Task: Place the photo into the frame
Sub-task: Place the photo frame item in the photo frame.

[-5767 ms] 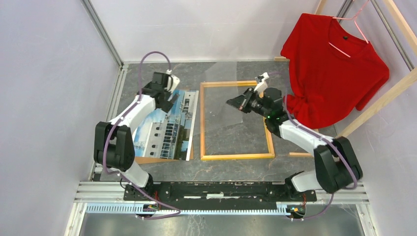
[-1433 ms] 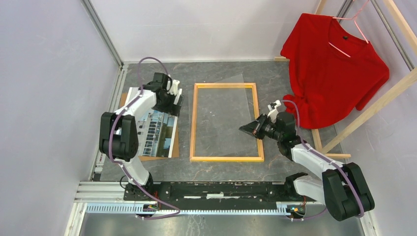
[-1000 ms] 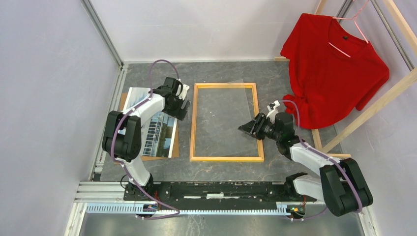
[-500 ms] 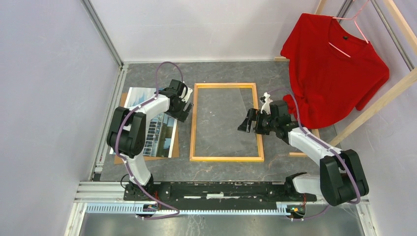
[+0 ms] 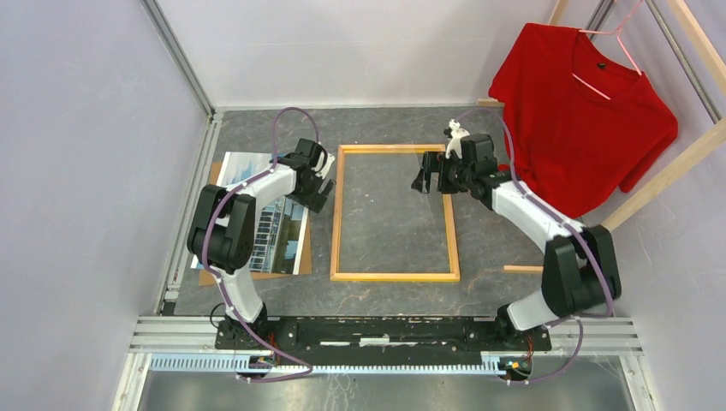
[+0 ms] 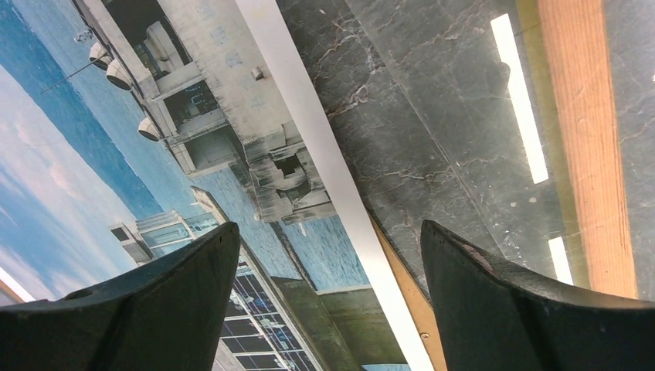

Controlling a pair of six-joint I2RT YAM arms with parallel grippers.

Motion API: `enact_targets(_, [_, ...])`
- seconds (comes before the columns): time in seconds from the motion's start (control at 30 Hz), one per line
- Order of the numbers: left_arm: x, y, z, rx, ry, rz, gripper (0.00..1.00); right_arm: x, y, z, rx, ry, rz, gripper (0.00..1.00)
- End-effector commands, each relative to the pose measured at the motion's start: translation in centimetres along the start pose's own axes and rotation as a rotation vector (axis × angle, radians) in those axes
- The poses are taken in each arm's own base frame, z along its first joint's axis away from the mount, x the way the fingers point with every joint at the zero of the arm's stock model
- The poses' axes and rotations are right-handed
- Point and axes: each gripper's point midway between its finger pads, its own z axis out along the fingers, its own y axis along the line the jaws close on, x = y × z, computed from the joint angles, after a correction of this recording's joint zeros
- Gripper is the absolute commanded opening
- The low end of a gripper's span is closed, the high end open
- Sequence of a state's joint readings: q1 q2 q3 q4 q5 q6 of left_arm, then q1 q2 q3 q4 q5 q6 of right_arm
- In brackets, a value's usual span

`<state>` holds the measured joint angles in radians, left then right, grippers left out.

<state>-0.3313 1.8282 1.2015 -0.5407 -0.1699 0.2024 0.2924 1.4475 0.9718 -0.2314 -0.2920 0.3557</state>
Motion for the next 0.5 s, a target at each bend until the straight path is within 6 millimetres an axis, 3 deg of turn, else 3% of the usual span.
enact_targets(0.0, [-2.2,0.8,-0.2,-0.026,-0.059,0.02,0.92,-2.5,0.1,3.1,-0.039,-0.028,-0.028,0.98])
enact_targets(0.23, [-2.2,0.7,-0.1,-0.023,-0.055,0.02,0.92,-2.6,-1.5,8.4,-0.038,0.05,-0.025,0.98])
enact_targets(0.47, [-2.1,0.7,-0.2,-0.025,-0.055,0.021,0.92,-3.1,-3.6,9.9,-0.011,0.028,-0.016,0.98])
